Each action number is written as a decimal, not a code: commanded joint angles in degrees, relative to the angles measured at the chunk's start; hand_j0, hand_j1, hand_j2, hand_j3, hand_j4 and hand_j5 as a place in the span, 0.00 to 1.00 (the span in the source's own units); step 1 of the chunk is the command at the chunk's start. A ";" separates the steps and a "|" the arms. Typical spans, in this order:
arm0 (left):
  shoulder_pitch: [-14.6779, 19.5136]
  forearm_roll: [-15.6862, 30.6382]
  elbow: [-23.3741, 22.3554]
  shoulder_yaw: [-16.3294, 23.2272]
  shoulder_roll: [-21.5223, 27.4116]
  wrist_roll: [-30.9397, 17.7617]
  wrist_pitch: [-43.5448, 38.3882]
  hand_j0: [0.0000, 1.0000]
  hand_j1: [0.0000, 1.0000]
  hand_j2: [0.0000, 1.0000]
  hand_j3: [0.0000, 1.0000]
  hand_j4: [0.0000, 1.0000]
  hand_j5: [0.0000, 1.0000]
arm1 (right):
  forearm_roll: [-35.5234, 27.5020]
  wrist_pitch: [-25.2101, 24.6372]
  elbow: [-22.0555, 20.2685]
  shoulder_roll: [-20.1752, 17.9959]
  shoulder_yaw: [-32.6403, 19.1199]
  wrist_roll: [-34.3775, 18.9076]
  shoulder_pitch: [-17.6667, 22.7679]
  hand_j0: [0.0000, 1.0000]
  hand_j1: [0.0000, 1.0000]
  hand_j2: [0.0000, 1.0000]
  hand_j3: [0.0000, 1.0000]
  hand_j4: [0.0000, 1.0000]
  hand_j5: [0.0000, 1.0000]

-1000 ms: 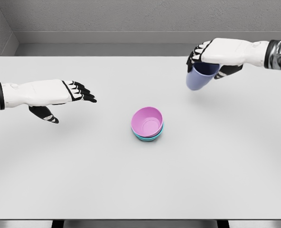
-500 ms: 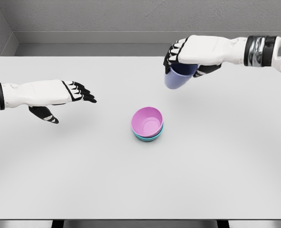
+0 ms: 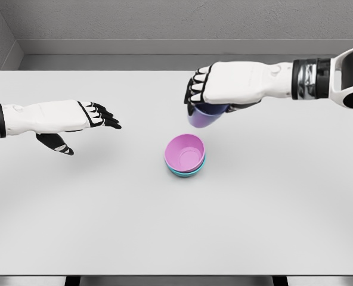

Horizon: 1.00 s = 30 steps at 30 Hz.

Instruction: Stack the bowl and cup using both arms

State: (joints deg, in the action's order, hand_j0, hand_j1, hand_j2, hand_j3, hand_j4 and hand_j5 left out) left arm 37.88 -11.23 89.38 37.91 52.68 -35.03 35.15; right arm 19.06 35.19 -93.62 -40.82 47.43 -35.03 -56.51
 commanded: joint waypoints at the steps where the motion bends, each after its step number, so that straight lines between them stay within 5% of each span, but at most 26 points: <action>1: 0.09 0.33 0.00 -0.03 0.05 0.03 -0.15 1.00 1.00 1.00 1.00 1.00 1.00 | -0.34 -0.19 -2.27 -0.23 1.26 0.03 0.00 0.57 0.57 0.57 0.57 0.57 0.57; 30: 0.00 0.33 0.00 -0.03 0.05 0.03 -0.15 1.00 1.00 1.00 1.00 1.00 1.00 | -0.08 -0.19 -5.08 -0.05 5.92 0.03 0.09 0.57 0.57 0.57 0.57 0.57 0.57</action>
State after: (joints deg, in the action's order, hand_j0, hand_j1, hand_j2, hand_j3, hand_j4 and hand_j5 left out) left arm 37.88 -11.24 89.38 37.91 52.68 -35.03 35.15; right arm 19.28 35.16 -98.70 -40.90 53.24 -35.03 -56.43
